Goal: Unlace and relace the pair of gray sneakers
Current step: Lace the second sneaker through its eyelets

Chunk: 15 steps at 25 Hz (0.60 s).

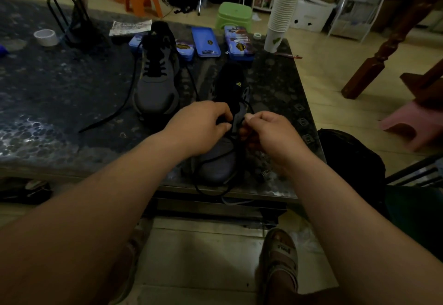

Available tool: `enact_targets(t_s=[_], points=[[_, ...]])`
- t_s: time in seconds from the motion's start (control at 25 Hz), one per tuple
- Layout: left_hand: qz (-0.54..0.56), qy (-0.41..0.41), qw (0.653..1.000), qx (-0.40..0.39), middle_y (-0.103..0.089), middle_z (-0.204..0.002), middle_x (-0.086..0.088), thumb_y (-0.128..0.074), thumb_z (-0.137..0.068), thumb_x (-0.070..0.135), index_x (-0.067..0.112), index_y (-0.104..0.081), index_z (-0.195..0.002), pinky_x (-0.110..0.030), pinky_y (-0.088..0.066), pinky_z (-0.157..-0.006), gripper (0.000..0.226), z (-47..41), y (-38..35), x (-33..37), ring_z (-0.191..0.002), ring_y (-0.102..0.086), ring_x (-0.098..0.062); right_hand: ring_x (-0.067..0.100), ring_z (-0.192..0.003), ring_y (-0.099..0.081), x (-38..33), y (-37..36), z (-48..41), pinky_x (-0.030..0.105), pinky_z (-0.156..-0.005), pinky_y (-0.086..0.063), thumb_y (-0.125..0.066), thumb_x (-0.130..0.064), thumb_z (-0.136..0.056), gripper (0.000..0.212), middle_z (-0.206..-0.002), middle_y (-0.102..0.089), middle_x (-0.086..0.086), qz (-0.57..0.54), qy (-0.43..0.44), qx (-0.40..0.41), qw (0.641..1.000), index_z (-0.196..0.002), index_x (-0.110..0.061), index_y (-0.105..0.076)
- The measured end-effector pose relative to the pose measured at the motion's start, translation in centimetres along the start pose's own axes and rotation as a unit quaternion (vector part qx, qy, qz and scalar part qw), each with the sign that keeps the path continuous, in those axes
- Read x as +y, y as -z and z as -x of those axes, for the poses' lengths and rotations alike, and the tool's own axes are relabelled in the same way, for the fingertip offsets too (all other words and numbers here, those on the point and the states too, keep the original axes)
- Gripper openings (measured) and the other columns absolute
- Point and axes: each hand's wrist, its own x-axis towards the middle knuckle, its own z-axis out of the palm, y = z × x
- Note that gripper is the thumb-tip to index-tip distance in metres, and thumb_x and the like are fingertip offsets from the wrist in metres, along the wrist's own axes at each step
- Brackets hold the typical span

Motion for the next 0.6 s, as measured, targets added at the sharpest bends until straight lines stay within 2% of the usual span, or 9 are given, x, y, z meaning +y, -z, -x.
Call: enact_targets(t_s=[0.08, 0.12, 0.24, 0.36, 0.48, 0.52, 0.56, 0.6], points=[[-0.007, 0.006, 1.000, 0.003, -0.066, -0.098, 0.006, -0.065, -0.095, 0.037, 0.034, -0.064, -0.103, -0.040, -0.054, -0.078, 0.009, -0.3, -0.3, 0.0, -0.095, -0.063, -0.024, 0.021, -0.076, -0.063, 0.0, -0.5, -0.1, 0.033, -0.067, -0.048, -0.057, -0.026, -0.105, 0.024, -0.080, -0.069, 0.004, 0.008, 0.004, 0.013, 1.000, -0.088, -0.013, -0.067], [-0.009, 0.011, 1.000, 0.000, -0.064, -0.100, 0.004, -0.065, -0.095, 0.036, 0.033, -0.062, -0.097, -0.042, -0.055, -0.079, 0.005, -0.4, -0.3, 0.0, -0.094, -0.062, -0.025, 0.021, -0.077, -0.064, 0.0, -0.7, -0.2, 0.033, -0.068, -0.048, -0.056, -0.026, -0.105, 0.025, -0.080, -0.070, 0.003, 0.010, 0.005, 0.017, 1.000, -0.086, -0.014, -0.067], [-0.044, 0.003, 0.999, 0.002, -0.051, -0.100, 0.000, -0.061, -0.096, 0.033, 0.029, -0.052, -0.087, -0.048, -0.053, -0.081, 0.013, -0.5, -0.8, 0.3, -0.095, -0.056, -0.029, 0.023, -0.079, -0.066, 0.1, -0.8, -0.4, 0.037, -0.072, -0.048, -0.056, -0.025, -0.100, 0.024, -0.082, -0.071, 0.006, 0.020, 0.007, 0.020, 1.000, -0.082, -0.016, -0.070], [-0.018, 0.008, 1.000, 0.016, -0.053, -0.102, -0.008, -0.052, -0.102, 0.027, 0.015, -0.050, -0.095, -0.045, -0.049, -0.078, 0.013, -0.6, -0.9, 0.4, -0.093, -0.057, -0.033, 0.029, -0.078, -0.065, 0.1, -0.9, -0.5, 0.041, -0.071, -0.047, -0.056, -0.024, -0.096, 0.024, -0.082, -0.072, 0.013, 0.014, -0.003, 0.024, 1.000, -0.077, -0.015, -0.069], [0.088, 0.083, 0.992, 0.035, -0.068, -0.098, -0.015, -0.046, -0.105, 0.021, 0.002, -0.052, -0.105, -0.043, -0.055, -0.073, 0.020, -1.0, -0.1, -0.7, -0.085, -0.068, -0.033, 0.029, -0.077, -0.065, 0.3, -0.9, -0.5, 0.041, -0.072, -0.047, -0.056, -0.022, -0.098, 0.027, -0.083, -0.072, 0.017, 0.002, -0.015, 0.021, 1.000, -0.075, -0.012, -0.067], [0.177, 0.141, 0.973, 0.044, -0.072, -0.097, -0.017, -0.042, -0.105, 0.017, -0.002, -0.053, -0.109, -0.042, -0.060, -0.070, 0.022, -1.1, 0.1, -1.1, -0.082, -0.072, -0.032, 0.028, -0.077, -0.064, 0.4, -0.8, -0.6, 0.039, -0.072, -0.048, -0.056, -0.022, -0.099, 0.027, -0.081, -0.072, 0.013, -0.008, -0.020, 0.020, 1.000, -0.077, -0.012, -0.065], [0.299, 0.206, 0.930, 0.047, -0.072, -0.096, -0.020, -0.038, -0.106, 0.013, -0.006, -0.053, -0.112, -0.039, -0.062, -0.067, 0.025, -1.2, 0.1, -1.5, -0.078, -0.074, -0.031, 0.025, -0.076, -0.064, 0.4, -0.7, -0.6, 0.037, -0.072, -0.048, -0.055, -0.022, -0.101, 0.026, -0.080, -0.071, 0.009, -0.023, -0.027, 0.017, 0.999, -0.079, -0.012, -0.064], [0.438, 0.263, 0.859, 0.046, -0.071, -0.097, -0.023, -0.034, -0.107, 0.009, -0.010, -0.051, -0.112, -0.037, -0.064, -0.065, 0.026, -1.1, 0.2, -1.5, -0.076, -0.075, -0.030, 0.023, -0.074, -0.064, 0.5, -0.6, -0.5, 0.034, -0.070, -0.048, -0.055, -0.022, -0.102, 0.024, -0.080, -0.071, 0.007, -0.040, -0.035, 0.016, 0.998, -0.081, -0.012, -0.062]])
